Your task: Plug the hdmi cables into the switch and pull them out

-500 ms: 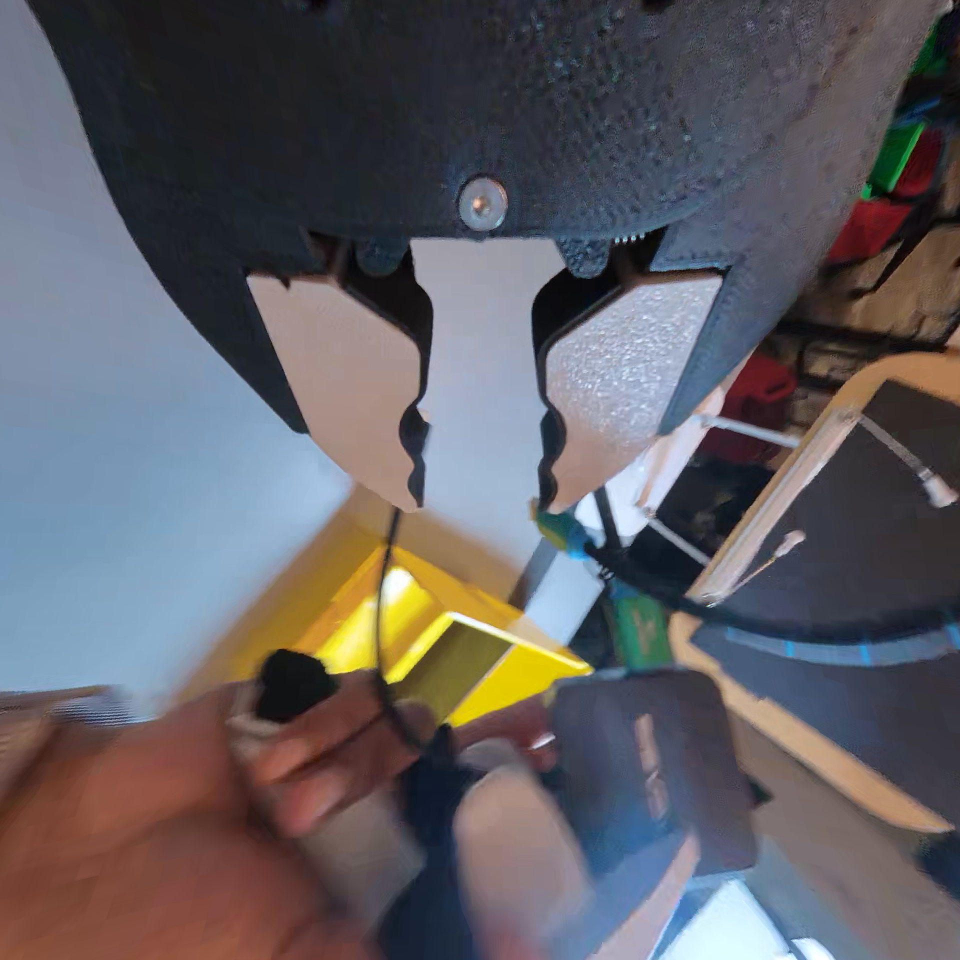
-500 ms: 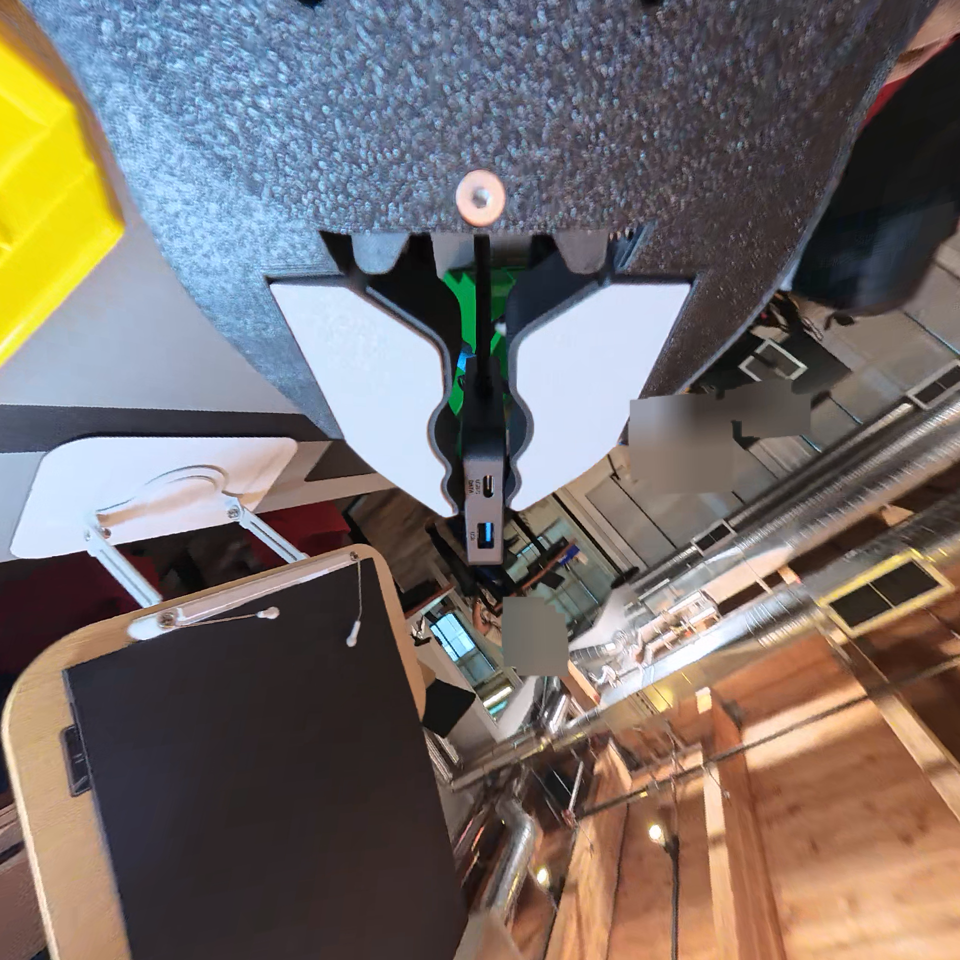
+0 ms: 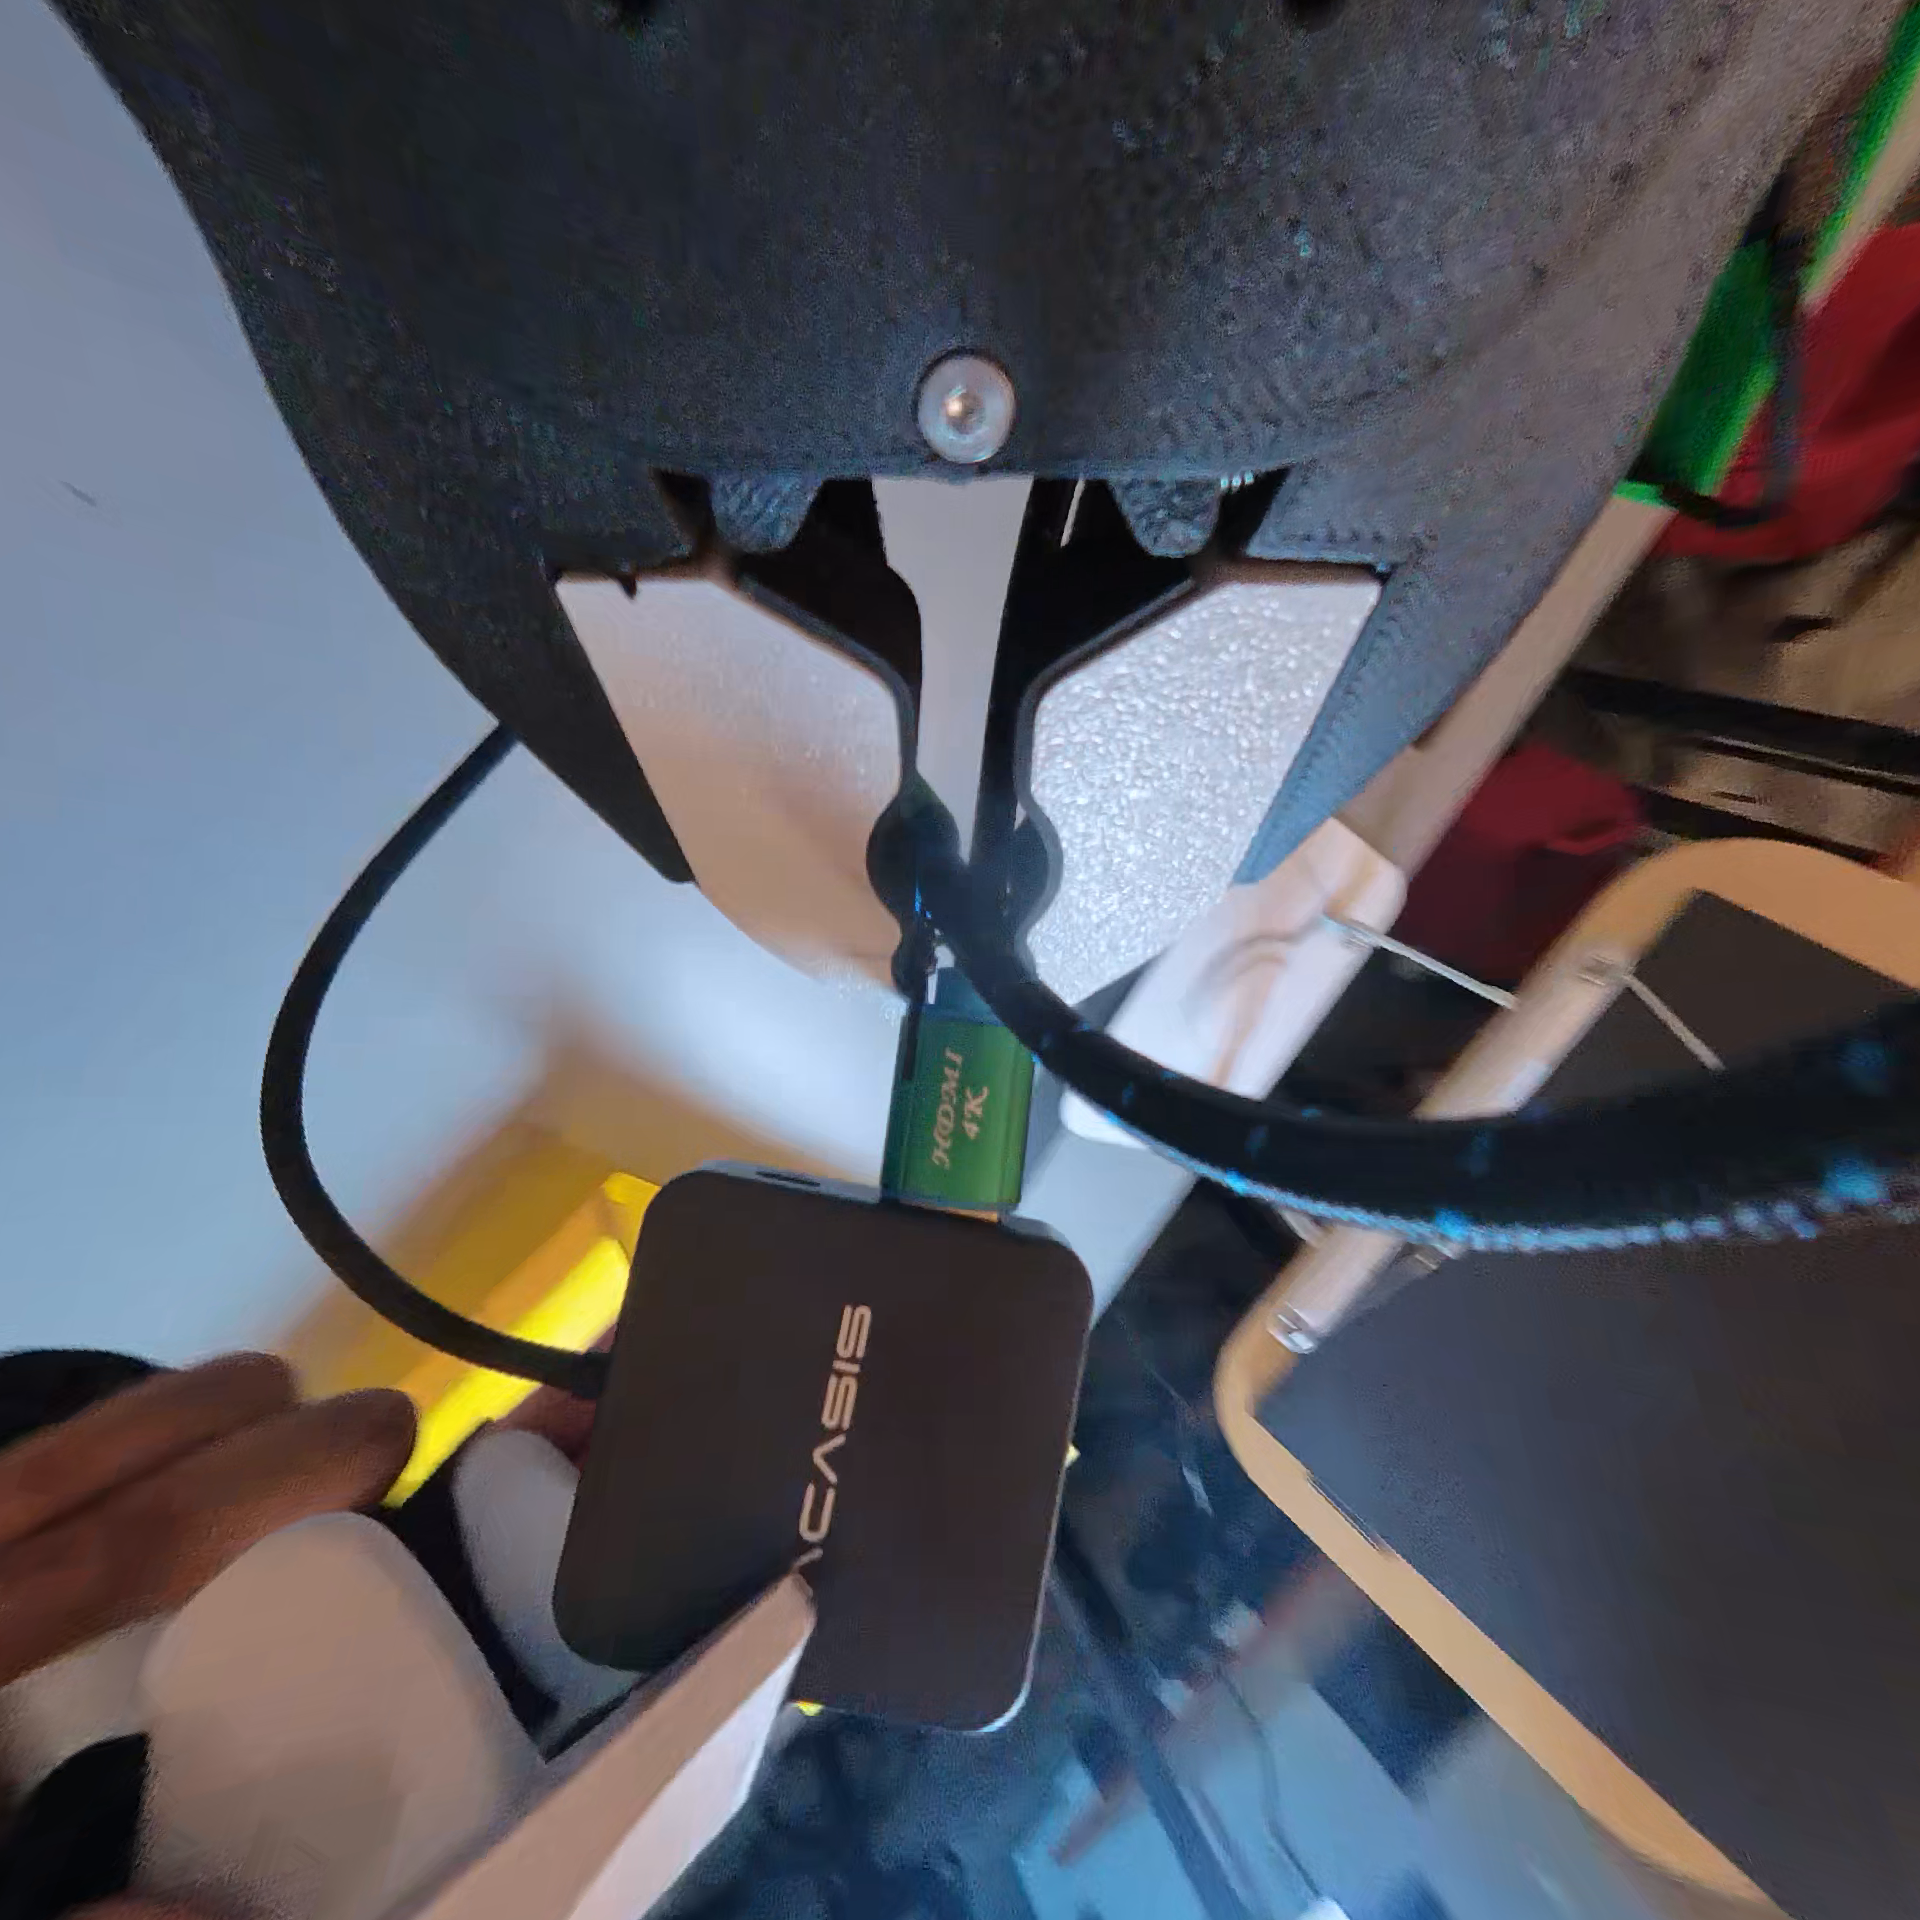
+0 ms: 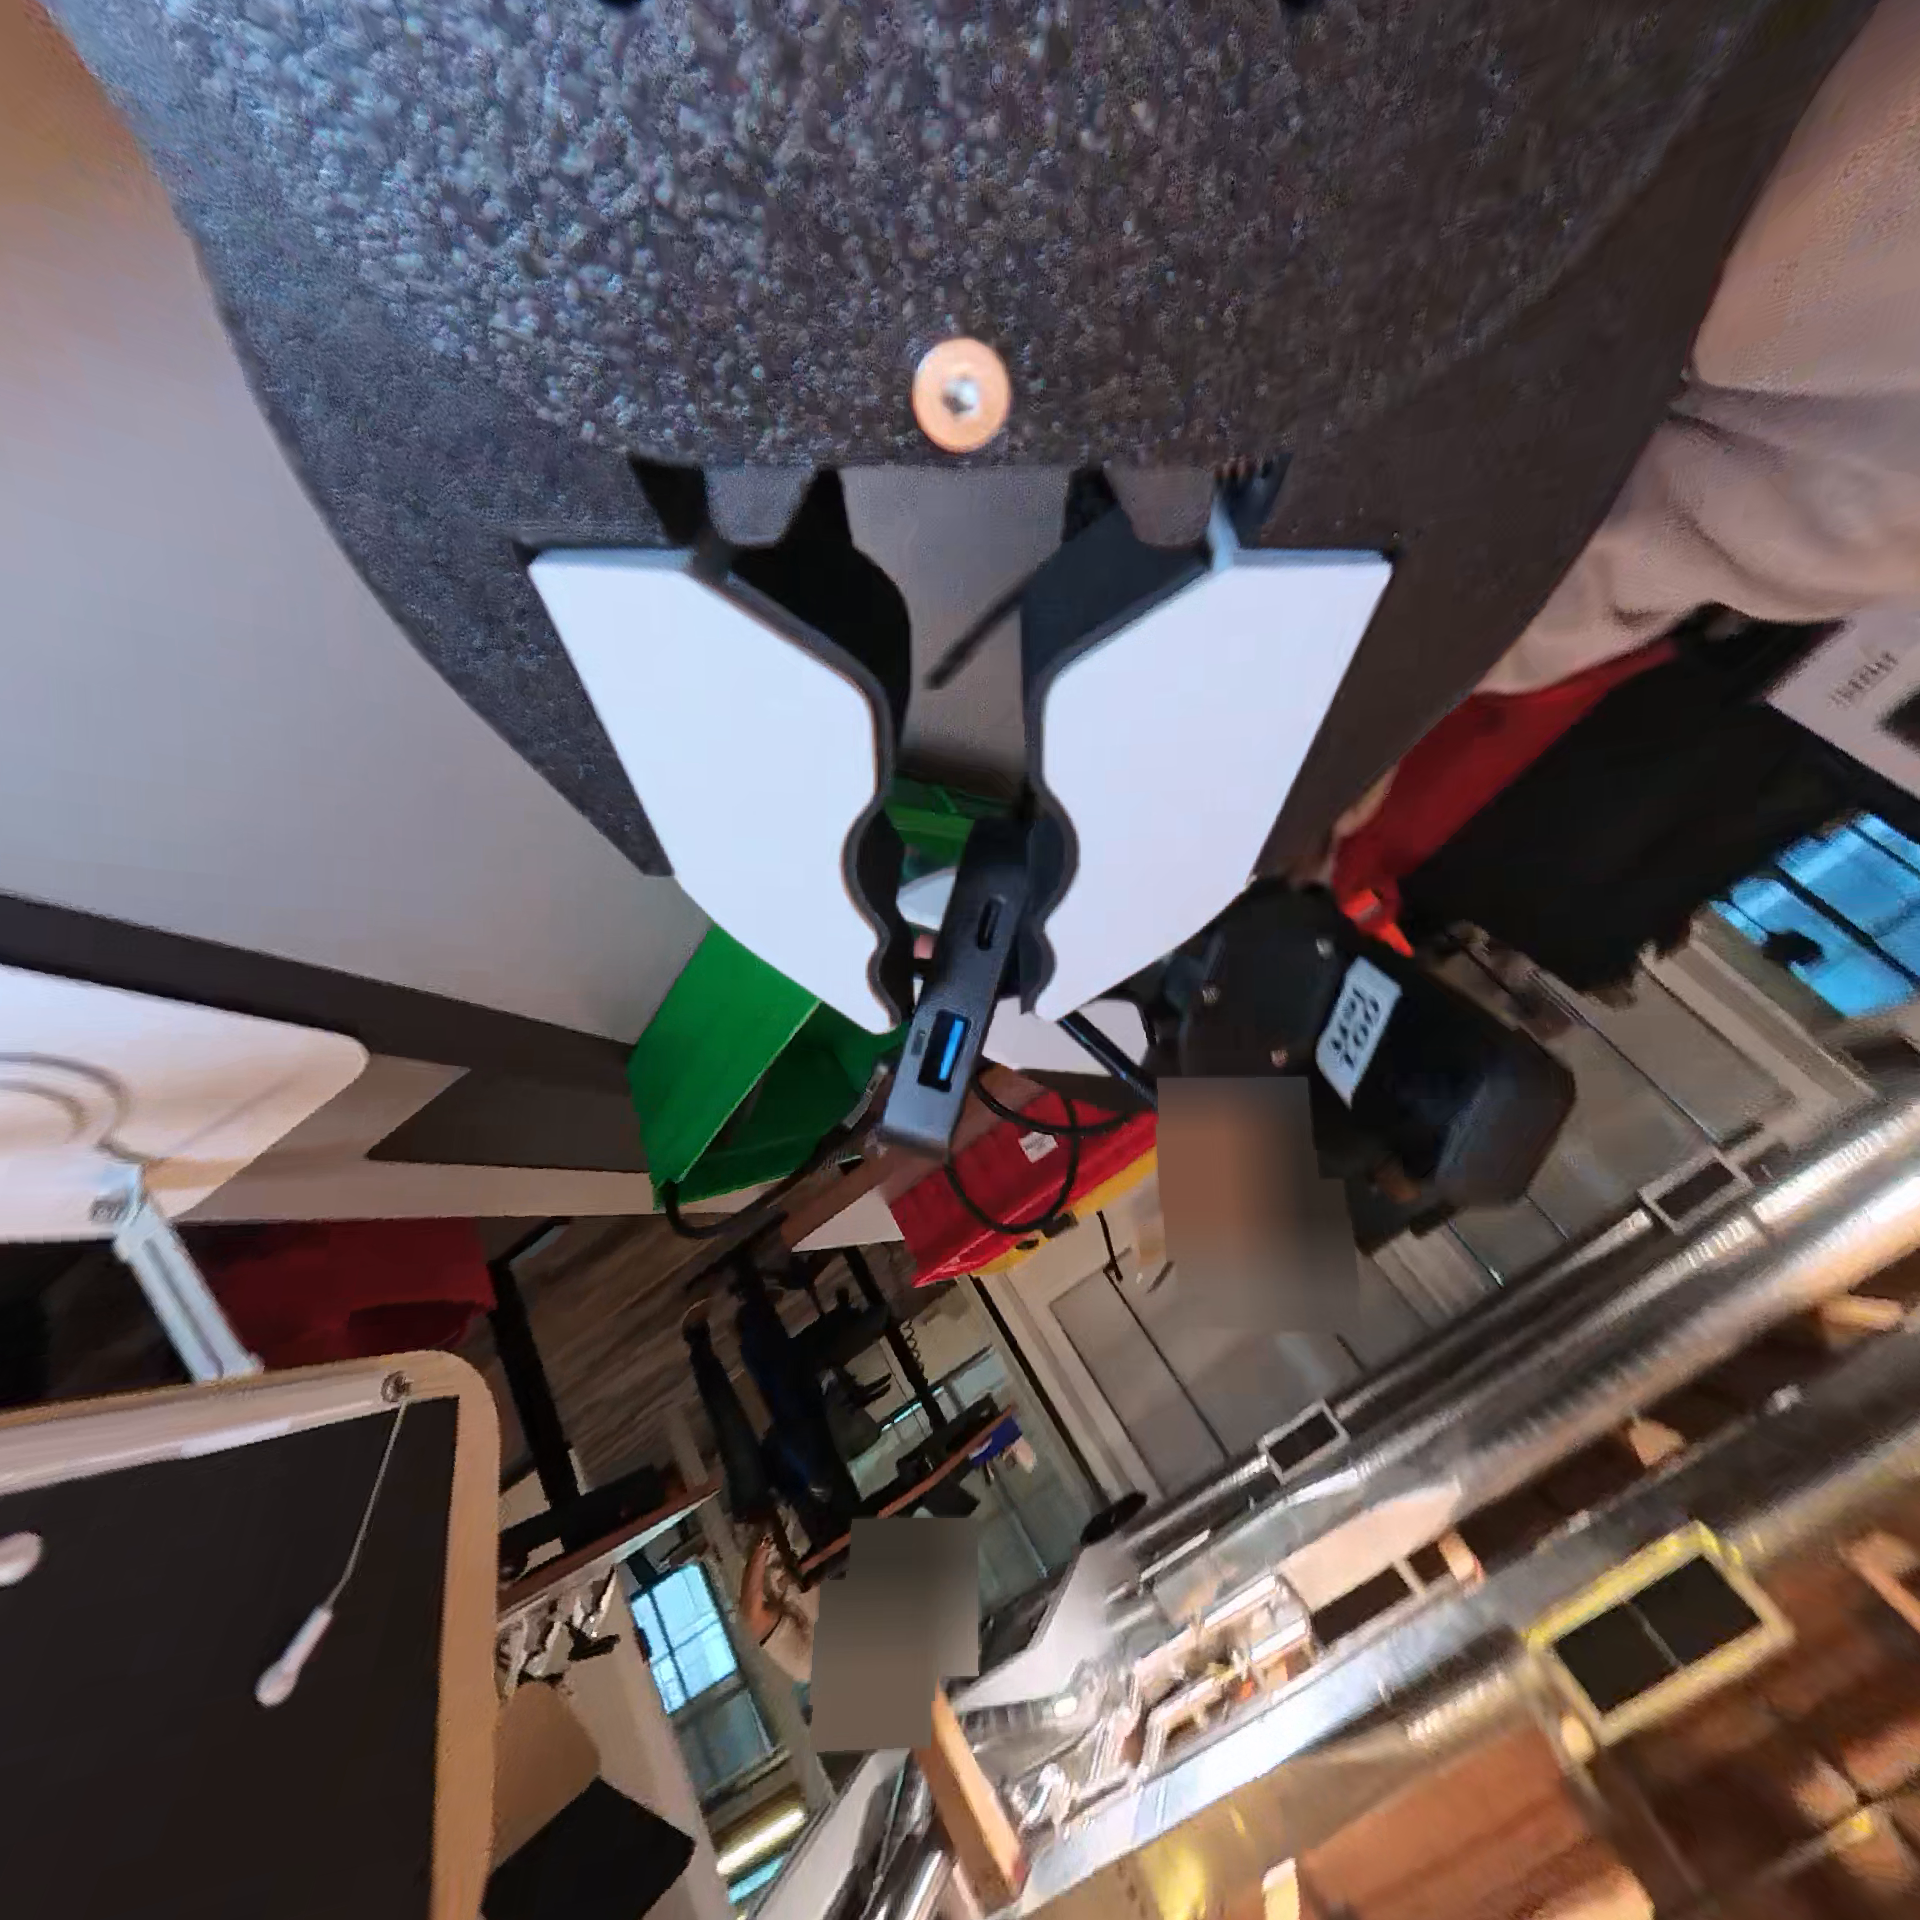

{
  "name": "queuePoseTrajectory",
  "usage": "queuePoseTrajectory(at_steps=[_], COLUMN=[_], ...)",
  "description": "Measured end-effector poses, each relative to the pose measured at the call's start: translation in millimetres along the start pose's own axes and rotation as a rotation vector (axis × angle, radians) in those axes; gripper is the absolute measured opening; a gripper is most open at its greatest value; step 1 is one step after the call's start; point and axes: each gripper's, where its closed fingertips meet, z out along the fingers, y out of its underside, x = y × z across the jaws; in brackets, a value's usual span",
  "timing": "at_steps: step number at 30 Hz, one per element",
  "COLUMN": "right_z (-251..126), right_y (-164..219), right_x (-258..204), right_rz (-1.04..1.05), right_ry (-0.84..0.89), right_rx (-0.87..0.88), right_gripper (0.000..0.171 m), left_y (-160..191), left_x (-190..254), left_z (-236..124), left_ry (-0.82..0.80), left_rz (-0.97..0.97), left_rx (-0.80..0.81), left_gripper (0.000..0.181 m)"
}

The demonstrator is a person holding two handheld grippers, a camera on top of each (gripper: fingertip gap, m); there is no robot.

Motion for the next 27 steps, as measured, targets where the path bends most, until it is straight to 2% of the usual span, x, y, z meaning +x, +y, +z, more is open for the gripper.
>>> queuePoseTrajectory(at_steps=[3,6,9,12,16,17,18,22,25,27], right_z=[-8.1,-17.8,-16.2,0.4,21.2,24.1,25.6,20.3,10.1,2.1], right_y=[-4.1,5.6,30.3,67.0,104.2,106.0,104.4,97.7,82.0,67.1], right_x=[0.2,2.7,15.1,27.0,37.6,40.6,39.9,37.9,41.3,42.8], right_rz=[-0.290,-0.718,-1.216,-1.458,-1.730,-1.807,-1.869,-1.783,-1.597,-1.457], right_ry=[0.008,0.098,0.228,0.251,0.255,0.287,0.307,0.287,0.288,0.281], right_rx=[-0.035,-0.137,-0.297,-0.452,-0.545,-0.535,-0.499,-0.491,-0.454,-0.391], right_gripper=[0.030,0.041,0.052,0.060,0.050,0.041,0.021,0.018,0.016,0.016], left_y=[14.0,35.8,60.1,81.2,89.7,87.4,89.1,75.6,38.8,1.2], left_x=[0.9,6.4,17.5,33.6,56.6,60.3,62.2,54.7,24.4,4.7], left_z=[-12.4,-19.8,-18.2,-12.1,-8.0,-7.7,-7.8,-11.1,-24.4,-49.0], left_ry=[0.154,0.322,0.475,0.591,0.665,0.674,0.668,0.615,0.421,0.317], left_rz=[-0.139,-0.274,-0.385,-0.451,-0.412,-0.400,-0.375,-0.297,-0.152,-0.091], left_rx=[-0.050,-0.120,-0.181,-0.253,-0.323,-0.323,-0.342,-0.281,-0.123,0.045], left_gripper=[0.012,0.012,0.012,0.012,0.012,0.012,0.012,0.016,0.026,0.030])
